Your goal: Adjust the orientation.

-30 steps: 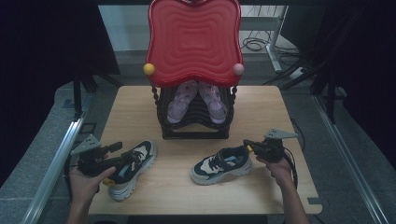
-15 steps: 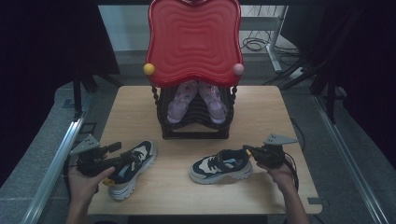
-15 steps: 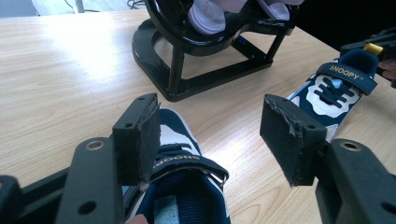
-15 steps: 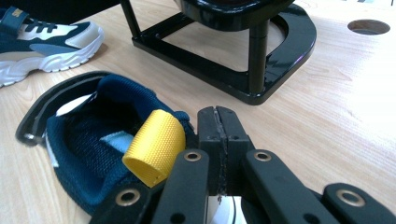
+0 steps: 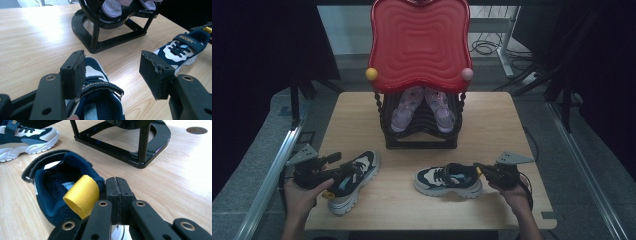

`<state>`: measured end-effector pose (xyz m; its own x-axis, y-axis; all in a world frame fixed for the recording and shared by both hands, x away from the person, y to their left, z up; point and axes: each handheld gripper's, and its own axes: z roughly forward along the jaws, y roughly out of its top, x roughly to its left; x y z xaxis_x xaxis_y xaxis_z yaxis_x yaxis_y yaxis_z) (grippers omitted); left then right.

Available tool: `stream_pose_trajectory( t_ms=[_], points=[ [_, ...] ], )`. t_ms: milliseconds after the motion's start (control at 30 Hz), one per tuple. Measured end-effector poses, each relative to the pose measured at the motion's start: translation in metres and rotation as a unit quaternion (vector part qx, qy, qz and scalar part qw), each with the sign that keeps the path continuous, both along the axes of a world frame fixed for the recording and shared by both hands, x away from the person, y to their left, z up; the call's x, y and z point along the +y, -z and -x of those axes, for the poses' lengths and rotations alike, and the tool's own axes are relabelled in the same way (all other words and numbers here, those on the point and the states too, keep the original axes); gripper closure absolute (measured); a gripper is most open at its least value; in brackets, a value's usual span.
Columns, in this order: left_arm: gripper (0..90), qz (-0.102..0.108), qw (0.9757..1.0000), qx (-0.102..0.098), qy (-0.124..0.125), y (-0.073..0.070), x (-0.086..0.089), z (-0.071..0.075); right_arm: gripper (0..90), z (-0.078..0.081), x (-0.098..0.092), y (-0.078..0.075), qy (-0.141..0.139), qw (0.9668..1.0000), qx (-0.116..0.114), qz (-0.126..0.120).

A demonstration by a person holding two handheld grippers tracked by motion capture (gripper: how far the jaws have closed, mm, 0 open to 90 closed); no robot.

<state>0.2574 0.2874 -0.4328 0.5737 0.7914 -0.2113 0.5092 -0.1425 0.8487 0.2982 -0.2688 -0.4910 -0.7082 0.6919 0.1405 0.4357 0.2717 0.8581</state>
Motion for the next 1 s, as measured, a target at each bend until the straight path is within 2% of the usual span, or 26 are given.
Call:
stream_pose_trajectory(
  t_ms=[400,700,1000],
  points=[
    [38.4,-0.002,1.0,0.002,0.001,0.0,0.0,0.0,90.0,0.018,0.0,0.0,0.008,1.0,-0.003,-0.002],
    [38.4,-0.002,1.0,0.004,0.002,0.002,0.0,-0.001,90.0,0.035,0.002,0.001,0.005,1.0,-0.003,-0.004],
    [38.3,-0.004,1.0,0.006,0.002,0.003,-0.001,-0.002,90.0,0.049,0.007,0.001,-0.004,1.0,-0.006,0.004]
  ],
)
